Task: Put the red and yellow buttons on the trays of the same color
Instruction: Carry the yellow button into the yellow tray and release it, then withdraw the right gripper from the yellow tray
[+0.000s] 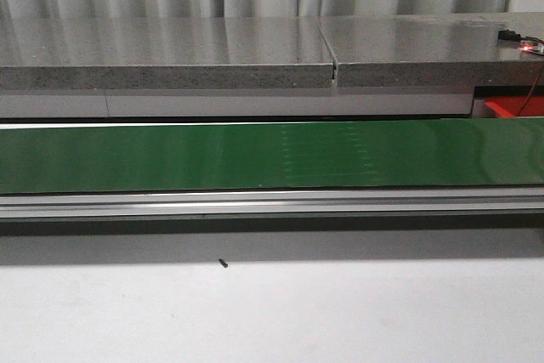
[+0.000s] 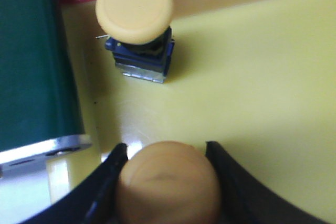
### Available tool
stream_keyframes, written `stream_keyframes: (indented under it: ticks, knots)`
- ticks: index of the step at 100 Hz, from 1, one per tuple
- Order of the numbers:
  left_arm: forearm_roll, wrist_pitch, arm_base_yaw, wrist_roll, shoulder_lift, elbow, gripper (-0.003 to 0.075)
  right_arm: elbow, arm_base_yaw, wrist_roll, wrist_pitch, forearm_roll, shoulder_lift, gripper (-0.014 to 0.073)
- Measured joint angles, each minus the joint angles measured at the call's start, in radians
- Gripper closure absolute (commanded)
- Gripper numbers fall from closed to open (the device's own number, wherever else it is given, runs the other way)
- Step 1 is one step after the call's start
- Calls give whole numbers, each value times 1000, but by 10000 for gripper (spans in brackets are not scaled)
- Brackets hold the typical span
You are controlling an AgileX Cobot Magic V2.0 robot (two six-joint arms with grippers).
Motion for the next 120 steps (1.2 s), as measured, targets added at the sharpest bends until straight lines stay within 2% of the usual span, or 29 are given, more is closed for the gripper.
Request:
stream_keyframes:
  ticks: [8,19,50,78,88,107,120]
  knots:
    - [0,0,0,0,0,0,741,0,0,0,0,2,0,204]
    - [0,0,0,0,0,0,741,0,0,0,-2,2,0,111]
    - [0,0,0,0,0,0,741,0,0,0,4,16,-6,109]
    - [0,0,0,0,0,0,741,0,44,0,4,17,-159,121]
    - [0,0,0,0,0,0,741,0,96,0,6,9,-211,215]
    - [0,0,0,0,0,0,741,0,221,0,31,-7,-285,543]
    - [0,0,0,0,0,0,741,2,292,0,49,-9,-321,687]
